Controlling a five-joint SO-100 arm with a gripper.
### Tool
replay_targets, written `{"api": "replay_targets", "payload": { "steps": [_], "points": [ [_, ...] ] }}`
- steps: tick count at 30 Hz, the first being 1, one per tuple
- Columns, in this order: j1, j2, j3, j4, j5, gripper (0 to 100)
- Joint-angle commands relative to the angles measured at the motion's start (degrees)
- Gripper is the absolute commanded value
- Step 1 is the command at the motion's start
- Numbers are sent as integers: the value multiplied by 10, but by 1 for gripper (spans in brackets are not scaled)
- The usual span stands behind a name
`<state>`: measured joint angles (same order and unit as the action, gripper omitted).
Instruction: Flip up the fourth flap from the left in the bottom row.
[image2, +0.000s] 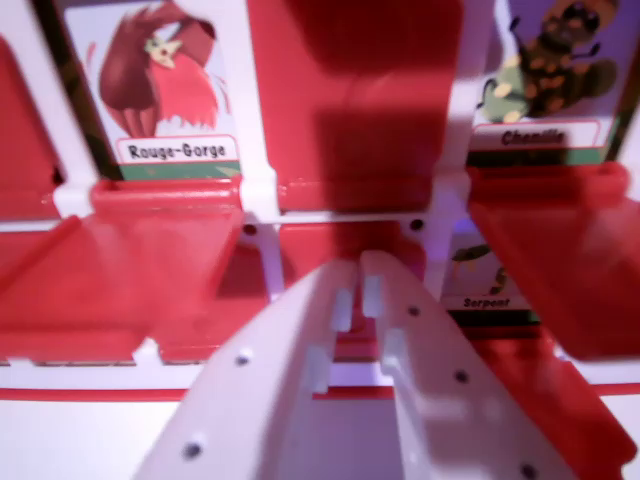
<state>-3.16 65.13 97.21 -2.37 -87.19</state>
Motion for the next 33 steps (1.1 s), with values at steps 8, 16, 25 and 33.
{"api": "replay_targets", "payload": {
  "steps": [8,16,25,33],
  "points": [
    [-4,117,3,41,22,0],
    [-17,296,64,159,32,0],
    [-15,481,56,375,23,0],
    [22,595,15,527,-34,0]
  ]
}}
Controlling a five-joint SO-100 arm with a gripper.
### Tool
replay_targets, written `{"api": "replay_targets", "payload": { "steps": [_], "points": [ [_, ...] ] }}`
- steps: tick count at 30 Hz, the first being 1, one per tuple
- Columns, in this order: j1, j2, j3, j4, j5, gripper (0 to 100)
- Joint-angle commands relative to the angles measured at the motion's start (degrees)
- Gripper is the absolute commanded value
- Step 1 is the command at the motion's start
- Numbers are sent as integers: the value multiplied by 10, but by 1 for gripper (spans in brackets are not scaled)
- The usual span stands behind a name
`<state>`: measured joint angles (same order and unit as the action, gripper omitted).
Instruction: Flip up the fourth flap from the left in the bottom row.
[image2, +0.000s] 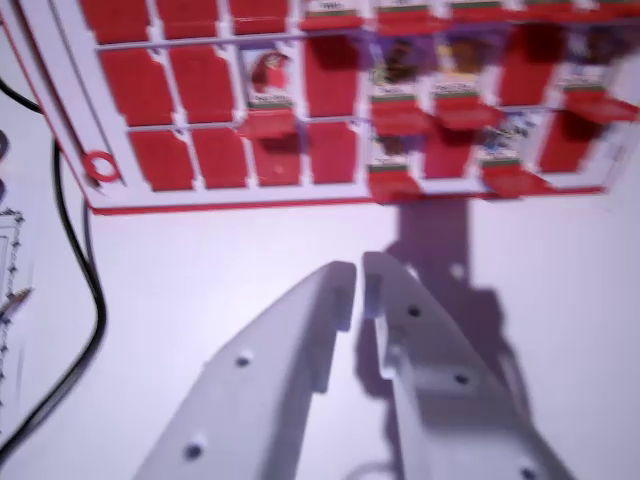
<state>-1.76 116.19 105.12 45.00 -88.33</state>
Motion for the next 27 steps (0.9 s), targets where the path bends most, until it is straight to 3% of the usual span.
{"api": "replay_targets", "payload": {
  "steps": [1,12,18,25,27],
  "points": [
    [12,96,-76,76,-26,0],
    [13,153,-205,230,-35,0],
    [18,123,-293,356,-71,0],
    [47,128,-308,362,-189,0],
    [56,128,-307,361,-193,0]
  ]
}}
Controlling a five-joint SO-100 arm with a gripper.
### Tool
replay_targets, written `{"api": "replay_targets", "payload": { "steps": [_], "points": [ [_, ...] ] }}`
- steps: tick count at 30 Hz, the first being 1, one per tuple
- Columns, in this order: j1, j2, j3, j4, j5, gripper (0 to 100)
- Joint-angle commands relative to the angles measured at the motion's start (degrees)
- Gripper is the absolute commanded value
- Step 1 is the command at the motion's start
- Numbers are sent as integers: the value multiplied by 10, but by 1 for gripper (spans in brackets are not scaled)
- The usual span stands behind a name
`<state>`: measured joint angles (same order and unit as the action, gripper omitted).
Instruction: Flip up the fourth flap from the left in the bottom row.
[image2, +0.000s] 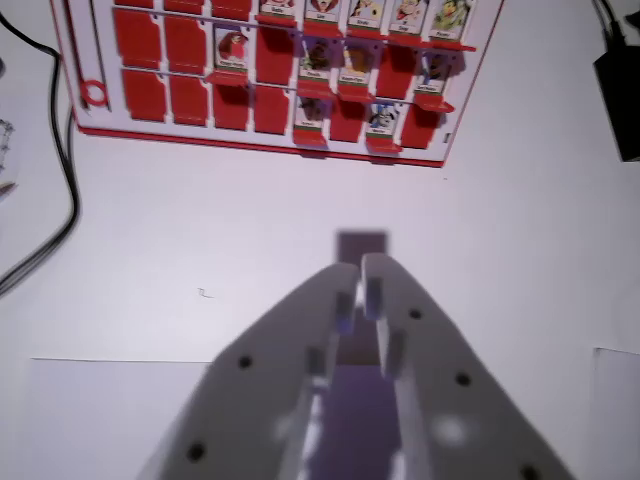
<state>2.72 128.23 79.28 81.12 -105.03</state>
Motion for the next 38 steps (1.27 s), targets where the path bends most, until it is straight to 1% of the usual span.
{"api": "replay_targets", "payload": {
  "steps": [1,4,6,7,11,16,19,21,28,38],
  "points": [
    [12,8,-48,0,-20,0],
    [16,8,-42,-5,1,0],
    [16,14,-25,-19,40,0],
    [14,18,-18,-31,53,0],
    [6,26,3,-70,43,0],
    [4,17,-9,-65,73,0],
    [-9,13,-17,-49,87,0],
    [-15,15,-14,-52,90,0],
    [-9,16,-8,-54,90,0],
    [-13,18,-5,-54,94,0]
  ]
}}
